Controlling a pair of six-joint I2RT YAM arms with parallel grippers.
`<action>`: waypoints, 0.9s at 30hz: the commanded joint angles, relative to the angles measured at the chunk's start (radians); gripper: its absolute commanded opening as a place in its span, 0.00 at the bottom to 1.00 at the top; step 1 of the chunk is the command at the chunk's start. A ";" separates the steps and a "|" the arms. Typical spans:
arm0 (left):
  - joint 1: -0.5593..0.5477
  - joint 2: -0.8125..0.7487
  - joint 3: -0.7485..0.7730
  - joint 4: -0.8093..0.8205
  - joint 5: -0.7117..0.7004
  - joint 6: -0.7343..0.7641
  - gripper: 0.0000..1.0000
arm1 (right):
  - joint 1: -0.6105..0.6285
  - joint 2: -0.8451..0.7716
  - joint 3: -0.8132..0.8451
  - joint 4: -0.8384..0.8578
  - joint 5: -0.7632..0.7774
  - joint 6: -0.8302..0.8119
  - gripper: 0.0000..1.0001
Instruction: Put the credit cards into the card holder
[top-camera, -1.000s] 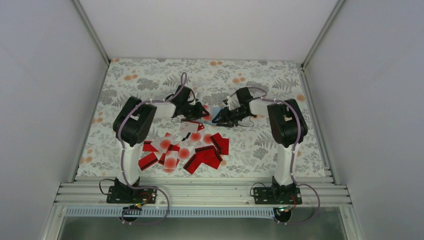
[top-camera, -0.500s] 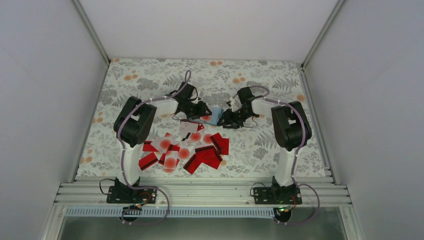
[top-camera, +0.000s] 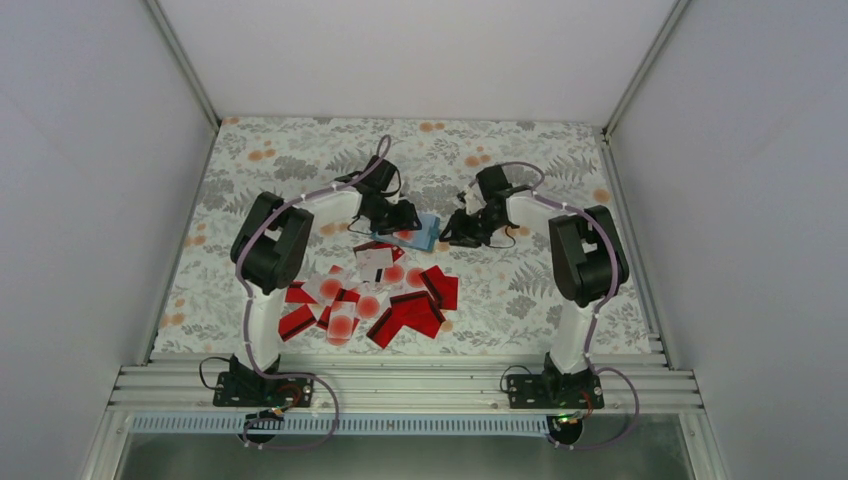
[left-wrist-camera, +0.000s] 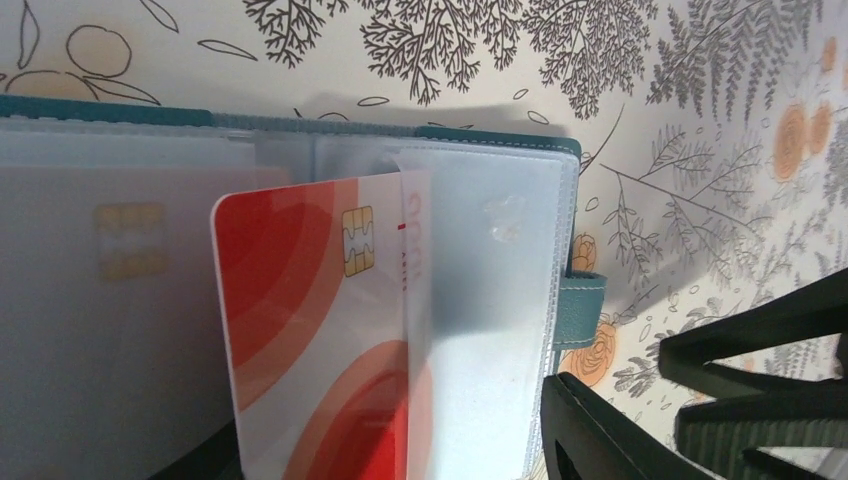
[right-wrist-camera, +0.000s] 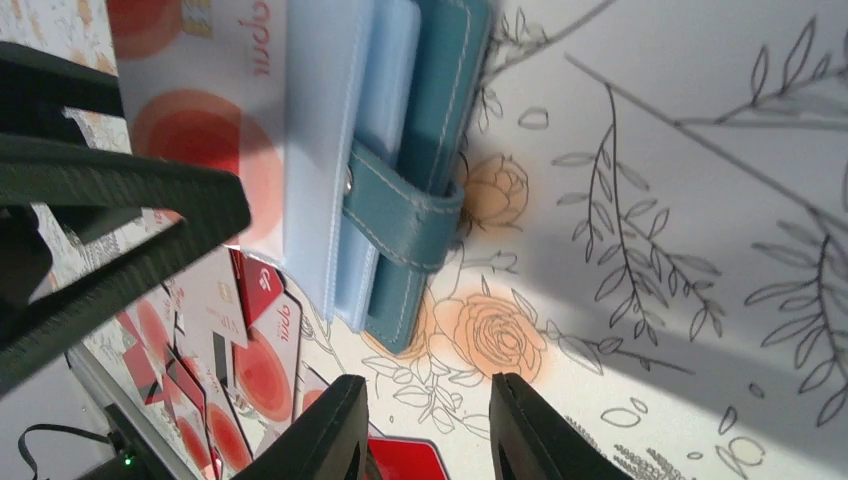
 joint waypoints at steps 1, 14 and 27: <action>-0.017 0.046 0.045 -0.157 -0.100 0.061 0.56 | 0.009 -0.018 0.045 0.042 0.042 0.034 0.31; -0.031 0.093 0.154 -0.332 -0.216 0.172 0.66 | 0.025 0.029 0.067 0.068 0.026 0.048 0.30; 0.037 0.024 0.063 -0.216 0.039 0.231 1.00 | 0.024 0.026 0.058 0.062 0.008 0.043 0.30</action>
